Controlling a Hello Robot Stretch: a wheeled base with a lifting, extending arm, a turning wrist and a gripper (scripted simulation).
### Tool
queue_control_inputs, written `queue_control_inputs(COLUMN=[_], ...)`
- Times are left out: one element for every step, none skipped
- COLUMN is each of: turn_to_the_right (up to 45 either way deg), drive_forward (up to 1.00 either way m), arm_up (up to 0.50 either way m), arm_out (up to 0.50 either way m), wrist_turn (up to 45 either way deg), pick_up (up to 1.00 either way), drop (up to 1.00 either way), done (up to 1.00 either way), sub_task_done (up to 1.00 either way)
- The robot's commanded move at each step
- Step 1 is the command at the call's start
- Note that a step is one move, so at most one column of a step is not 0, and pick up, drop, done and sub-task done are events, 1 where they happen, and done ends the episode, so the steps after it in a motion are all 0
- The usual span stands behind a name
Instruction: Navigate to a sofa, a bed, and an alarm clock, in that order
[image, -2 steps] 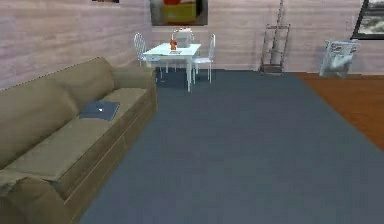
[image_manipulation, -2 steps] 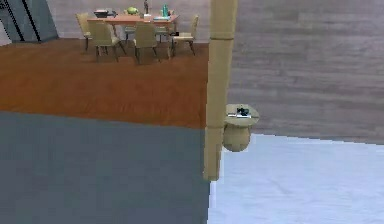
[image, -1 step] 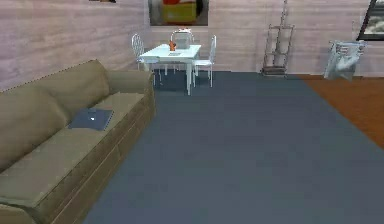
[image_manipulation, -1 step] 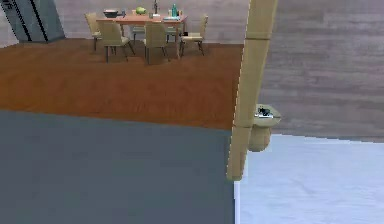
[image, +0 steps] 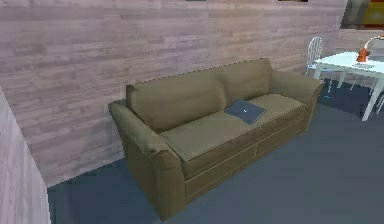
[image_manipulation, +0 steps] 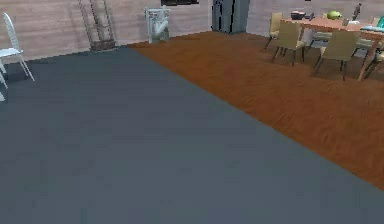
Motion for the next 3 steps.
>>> queue_control_inputs(turn_to_the_right=[-6.0, 0.0, 21.0], drive_forward=[0.00, 0.35, 0.00], arm_up=[0.00, 0.00, 0.00], arm_out=[0.00, 0.00, 0.00], wrist_turn=[0.0, 0.0, 0.0], pick_up=[0.00, 0.00, 0.00], drop=[0.00, 0.00, 0.00], done=[0.00, 0.00, 0.00], sub_task_done=[0.00, 0.00, 0.00])
